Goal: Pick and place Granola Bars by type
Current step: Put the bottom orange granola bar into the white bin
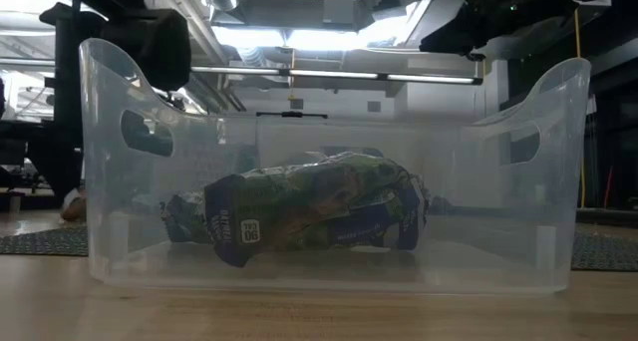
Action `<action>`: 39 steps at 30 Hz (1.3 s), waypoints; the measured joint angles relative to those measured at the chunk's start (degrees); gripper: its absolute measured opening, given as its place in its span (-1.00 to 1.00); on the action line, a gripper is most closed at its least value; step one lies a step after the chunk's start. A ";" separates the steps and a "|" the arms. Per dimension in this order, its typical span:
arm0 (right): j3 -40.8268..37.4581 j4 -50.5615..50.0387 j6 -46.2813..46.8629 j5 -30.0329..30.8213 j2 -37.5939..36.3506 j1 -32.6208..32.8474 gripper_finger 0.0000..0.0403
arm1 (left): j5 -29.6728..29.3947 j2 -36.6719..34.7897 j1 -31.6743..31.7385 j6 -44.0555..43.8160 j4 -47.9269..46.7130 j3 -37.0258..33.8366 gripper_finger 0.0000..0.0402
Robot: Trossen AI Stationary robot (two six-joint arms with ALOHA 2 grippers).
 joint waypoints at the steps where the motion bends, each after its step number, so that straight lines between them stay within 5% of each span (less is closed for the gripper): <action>1: 0.00 0.00 0.00 0.00 0.00 0.00 -0.16 | -0.02 0.00 0.00 -0.01 0.11 0.00 -0.50; 10: 0.00 0.00 0.00 0.00 0.00 0.00 -0.16 | -0.18 0.12 -0.67 0.00 -0.28 0.46 -0.90; 21: 0.00 -0.02 0.00 -0.02 0.00 0.02 -0.16 | -2.18 0.24 -1.33 7.41 -0.83 8.38 -0.91; 39: 0.00 -0.02 0.35 -0.04 0.00 0.01 -0.16 | -24.36 -0.04 -1.29 49.40 -12.58 47.79 -0.93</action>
